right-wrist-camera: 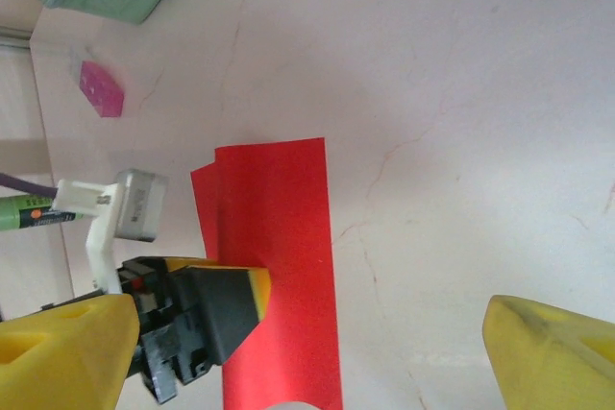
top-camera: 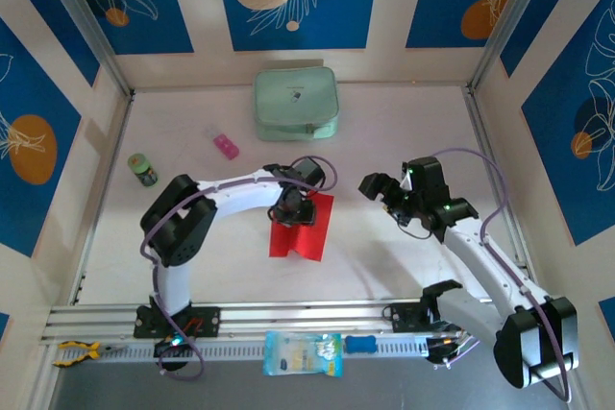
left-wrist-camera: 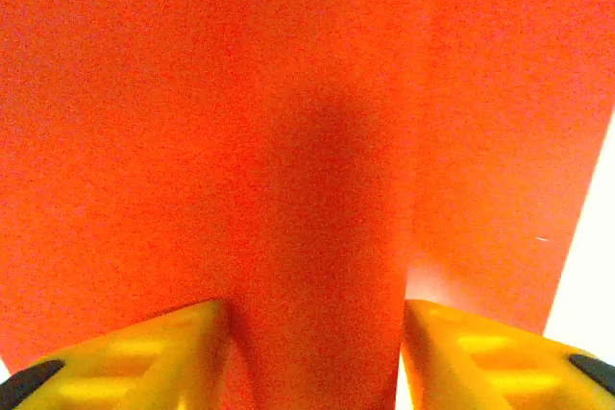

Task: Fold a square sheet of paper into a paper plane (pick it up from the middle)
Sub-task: First fold the square sheet of paper in half at the center of the table.

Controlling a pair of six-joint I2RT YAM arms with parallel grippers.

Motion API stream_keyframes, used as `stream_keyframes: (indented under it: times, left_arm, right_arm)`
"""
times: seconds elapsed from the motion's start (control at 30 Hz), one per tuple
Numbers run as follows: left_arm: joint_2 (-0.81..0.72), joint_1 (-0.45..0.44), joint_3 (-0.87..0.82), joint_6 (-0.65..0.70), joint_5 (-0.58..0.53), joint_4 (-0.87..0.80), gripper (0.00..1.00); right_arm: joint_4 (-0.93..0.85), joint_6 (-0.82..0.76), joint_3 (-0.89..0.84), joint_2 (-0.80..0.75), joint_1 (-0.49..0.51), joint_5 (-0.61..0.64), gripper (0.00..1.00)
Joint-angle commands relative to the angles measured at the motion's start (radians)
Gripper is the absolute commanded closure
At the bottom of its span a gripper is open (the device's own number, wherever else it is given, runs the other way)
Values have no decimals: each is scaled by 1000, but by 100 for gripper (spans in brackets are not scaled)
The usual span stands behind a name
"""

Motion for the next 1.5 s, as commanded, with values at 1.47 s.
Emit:
stream_keyframes:
  times: [1.47]
  left_arm:
    - [-142, 71, -398, -387, 432, 886, 51]
  right_arm:
    - [150, -32, -123, -82, -155, -348, 21]
